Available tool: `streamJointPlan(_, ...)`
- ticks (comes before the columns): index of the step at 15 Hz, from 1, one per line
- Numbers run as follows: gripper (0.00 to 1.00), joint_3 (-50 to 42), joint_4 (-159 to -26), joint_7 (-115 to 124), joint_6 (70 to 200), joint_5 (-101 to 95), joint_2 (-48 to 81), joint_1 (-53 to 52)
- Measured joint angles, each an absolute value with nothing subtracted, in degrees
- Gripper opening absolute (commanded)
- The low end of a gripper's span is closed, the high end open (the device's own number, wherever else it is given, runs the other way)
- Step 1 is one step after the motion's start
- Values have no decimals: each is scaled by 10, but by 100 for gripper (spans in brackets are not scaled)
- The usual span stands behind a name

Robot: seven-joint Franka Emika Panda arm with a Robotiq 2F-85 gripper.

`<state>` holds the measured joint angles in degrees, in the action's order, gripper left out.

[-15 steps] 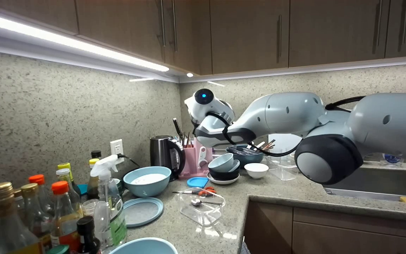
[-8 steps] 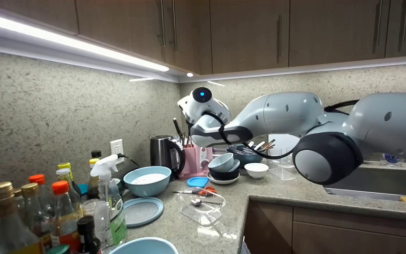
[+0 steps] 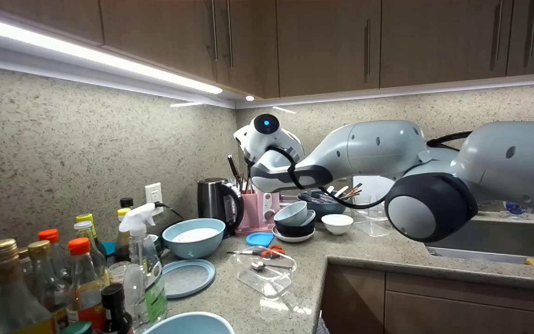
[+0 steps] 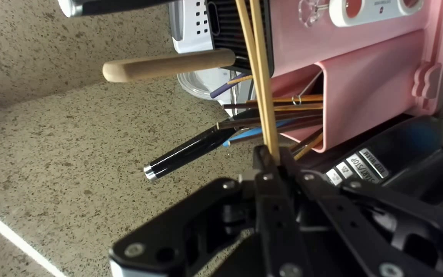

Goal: Put the chopstick in the right blue bowl

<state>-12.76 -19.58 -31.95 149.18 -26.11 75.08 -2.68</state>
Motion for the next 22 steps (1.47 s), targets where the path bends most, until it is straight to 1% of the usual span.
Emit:
streamJointPlan(8,6,-127,-196,-320,1492,-261,751,-27)
streamJointPlan(9,2,-127,-196,-320,1492,-261,751,-27)
streamJointPlan(12,2,-130,-198,-328,1490,-263,751,-33)
streamJointPlan(18,2,-90,-213,-446,1471,-263,764,-117)
streamJointPlan(22,2,-84,-216,-446,1432,-252,786,-166)
